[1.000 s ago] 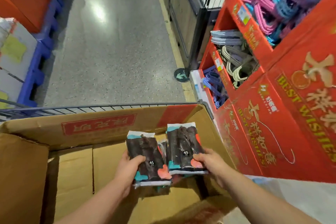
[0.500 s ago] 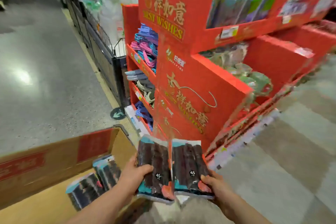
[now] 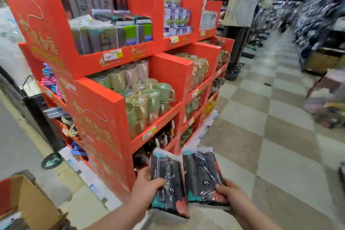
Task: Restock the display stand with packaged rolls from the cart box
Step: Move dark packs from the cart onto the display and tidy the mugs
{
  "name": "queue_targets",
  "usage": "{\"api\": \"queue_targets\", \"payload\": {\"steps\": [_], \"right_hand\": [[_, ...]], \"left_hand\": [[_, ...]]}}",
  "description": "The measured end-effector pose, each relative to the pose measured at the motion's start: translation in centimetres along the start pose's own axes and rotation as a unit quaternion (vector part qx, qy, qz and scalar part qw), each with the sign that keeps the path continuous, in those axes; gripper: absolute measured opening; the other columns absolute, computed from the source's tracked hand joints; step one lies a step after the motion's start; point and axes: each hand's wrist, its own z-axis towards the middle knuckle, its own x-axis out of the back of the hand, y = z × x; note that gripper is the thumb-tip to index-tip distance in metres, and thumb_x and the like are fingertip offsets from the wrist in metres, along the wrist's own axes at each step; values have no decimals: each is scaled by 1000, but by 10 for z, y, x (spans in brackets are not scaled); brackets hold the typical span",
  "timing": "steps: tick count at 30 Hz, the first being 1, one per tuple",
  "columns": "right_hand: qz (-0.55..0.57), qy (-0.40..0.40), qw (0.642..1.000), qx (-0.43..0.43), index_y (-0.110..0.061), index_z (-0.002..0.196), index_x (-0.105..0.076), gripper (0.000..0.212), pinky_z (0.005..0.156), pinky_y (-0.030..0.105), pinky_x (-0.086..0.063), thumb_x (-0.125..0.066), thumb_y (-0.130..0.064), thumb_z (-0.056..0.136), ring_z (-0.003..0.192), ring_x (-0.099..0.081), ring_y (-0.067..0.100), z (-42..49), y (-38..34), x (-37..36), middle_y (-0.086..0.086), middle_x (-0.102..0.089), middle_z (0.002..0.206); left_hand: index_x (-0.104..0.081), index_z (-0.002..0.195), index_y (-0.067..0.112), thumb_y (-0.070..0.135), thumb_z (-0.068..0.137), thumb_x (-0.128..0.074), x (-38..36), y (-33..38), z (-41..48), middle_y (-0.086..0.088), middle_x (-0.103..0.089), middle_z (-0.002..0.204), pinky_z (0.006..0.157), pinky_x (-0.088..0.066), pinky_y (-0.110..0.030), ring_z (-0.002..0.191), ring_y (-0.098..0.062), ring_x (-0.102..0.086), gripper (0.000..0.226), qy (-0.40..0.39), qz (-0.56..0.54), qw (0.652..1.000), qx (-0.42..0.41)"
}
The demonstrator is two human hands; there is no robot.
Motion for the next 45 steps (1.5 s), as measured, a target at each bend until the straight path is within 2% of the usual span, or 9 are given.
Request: {"api": "queue_targets", "payload": {"steps": [4, 8, 14, 21, 26, 36, 40, 42, 45], "right_hand": [[4, -16, 1000, 15, -11, 102, -63, 20, 54, 22, -48, -48, 0, 94, 62, -63, 15, 17, -38, 12, 5, -72, 82], [20, -17, 999, 44, -16, 103, -63, 22, 55, 21, -46, -48, -4, 94, 58, -60, 9, 45, -86, 10, -3, -70, 77], [42, -32, 991, 119, -17, 120, -59, 33, 53, 23, -41, -43, -1, 96, 49, -54, 4, 98, -176, 6, -8, -64, 61], [33, -85, 979, 184, -15, 131, -52, 37, 49, 23, -41, -44, -5, 97, 45, -56, 6, 174, -297, -34, -7, -63, 56], [41, -147, 965, 212, -16, 124, -54, 31, 41, 18, -33, -43, -5, 98, 35, -43, 3, 223, -353, -85, -8, -48, 43], [0, -287, 919, 269, -23, 98, -51, 16, 35, 13, -34, -44, -8, 99, 33, -48, -3, 305, -495, -205, -10, -56, 43], [-56, -267, 902, 336, -19, 110, -49, 14, 43, 18, -37, -48, -12, 97, 47, -58, 2, 334, -563, -260, -1, -62, 59], [-248, -167, 839, 455, -13, 110, -51, 17, 61, 28, -40, -47, -24, 98, 84, -63, 22, 354, -594, -285, 17, -62, 92], [-497, -37, 627, 599, -7, 126, -52, 44, 99, 42, -39, -42, -38, 97, 124, -44, 38, 374, -611, -311, 21, -44, 134]], "left_hand": [[-42, 123, 25, 25, 57, -73, -26, 38, 9, -9, -65, 113, 87, -54, -47, 97, -27, -67, 73, 5, 5, 1000, -28], [-48, 125, 15, 9, 70, -73, -40, 81, 41, -6, -69, 95, 58, -54, -26, 76, -22, -70, 61, 3, -19, 996, -92], [-41, 135, 14, 11, 78, -71, -58, 162, 104, 2, -65, 100, 73, -57, -35, 86, -19, -69, 64, -10, -45, 985, -168], [-35, 139, 16, 12, 88, -64, -36, 266, 163, 10, -57, 95, 48, -46, -11, 71, 0, -61, 59, -3, -63, 964, -257], [-41, 136, 19, 20, 77, -73, -6, 309, 189, -5, -63, 116, 85, -55, -46, 97, -25, -67, 67, 89, -107, 952, -271], [-52, 127, 13, 10, 75, -75, 58, 354, 207, -13, -69, 107, 74, -56, -39, 87, -28, -70, 56, 266, -170, 896, -312], [-60, 110, 13, -1, 85, -62, 70, 363, 206, -15, -71, 100, 69, -54, -36, 86, -31, -68, 28, 323, -197, 866, -328], [-56, 123, 10, 2, 84, -64, 74, 367, 209, -14, -70, 108, 69, -55, -36, 92, -31, -69, 40, 354, -200, 854, -324], [-56, 125, 10, 4, 83, -65, 77, 373, 212, -14, -70, 110, 64, -55, -33, 92, -31, -70, 43, 384, -203, 838, -331]]}}
